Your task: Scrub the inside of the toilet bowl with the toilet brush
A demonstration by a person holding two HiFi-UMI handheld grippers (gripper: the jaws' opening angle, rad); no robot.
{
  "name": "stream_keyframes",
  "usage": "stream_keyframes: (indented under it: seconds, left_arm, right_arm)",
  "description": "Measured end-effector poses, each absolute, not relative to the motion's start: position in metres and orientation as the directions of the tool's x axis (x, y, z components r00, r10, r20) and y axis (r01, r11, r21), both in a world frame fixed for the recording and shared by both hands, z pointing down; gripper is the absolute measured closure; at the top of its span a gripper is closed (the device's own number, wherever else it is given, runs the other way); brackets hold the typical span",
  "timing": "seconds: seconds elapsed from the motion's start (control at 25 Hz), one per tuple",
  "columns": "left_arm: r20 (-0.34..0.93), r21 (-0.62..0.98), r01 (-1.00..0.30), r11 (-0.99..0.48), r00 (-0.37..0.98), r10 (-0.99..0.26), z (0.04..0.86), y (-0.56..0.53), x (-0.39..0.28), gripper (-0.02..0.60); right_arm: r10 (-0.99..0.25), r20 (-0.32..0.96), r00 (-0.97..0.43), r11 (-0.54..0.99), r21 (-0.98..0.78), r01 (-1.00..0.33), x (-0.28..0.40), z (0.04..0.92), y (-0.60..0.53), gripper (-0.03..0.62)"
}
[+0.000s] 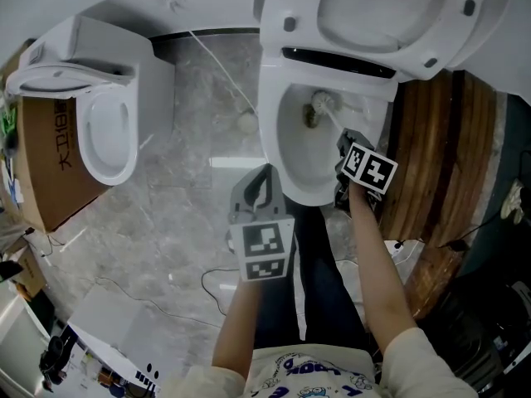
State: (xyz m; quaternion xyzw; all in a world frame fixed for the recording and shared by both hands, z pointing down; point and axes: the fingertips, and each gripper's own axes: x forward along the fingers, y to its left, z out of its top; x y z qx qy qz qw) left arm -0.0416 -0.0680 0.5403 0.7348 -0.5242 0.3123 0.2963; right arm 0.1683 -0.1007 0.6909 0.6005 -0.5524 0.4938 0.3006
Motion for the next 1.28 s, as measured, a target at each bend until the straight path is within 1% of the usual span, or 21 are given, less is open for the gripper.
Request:
stream_keyframes:
  seconds: [0.24, 0.4, 0.72, 0.96, 1.28]
  left_arm:
    - [0.775, 0.105, -0.958, -0.265, 0.246, -0.582, 0.543, -0.064, -0.045, 0.580]
    - [0.777, 0.110, -0.959, -0.262, 0.247, -0.579, 0.545, -0.061, -0.046, 0.580]
    - [0.766, 0.124, -0.958, -0.261, 0.259, -0.588, 0.542, -0.063, -0.043, 0.580]
    - [0.762, 0.127, -0.956, -0.264, 0.264, -0.591, 0.541, -0.061, -0.042, 0.580]
    - [0.757, 0.135, -0.957, -0.258, 0.267, -0.597, 0.539, -0.058, -0.039, 0.580]
  right_arm:
    - [-0.352, 0.929, -0.116, -0.245, -0.211, -0.946, 0.163, 0.700, -0.111, 0.431]
    - [-0.354, 0.923, -0.150, -0.223, -0.239, -0.945, 0.151, 0.700, -0.115, 0.431]
    - [-0.347, 0.913, -0.216, -0.109, -0.268, -0.957, 0.130, 0.695, -0.113, 0.431]
    - [-0.308, 0.911, -0.274, -0.017, -0.293, -0.956, 0.117, 0.692, -0.103, 0.431]
    - [-0.213, 0.925, -0.316, 0.205, -0.274, -0.940, 0.109, 0.689, -0.076, 0.430]
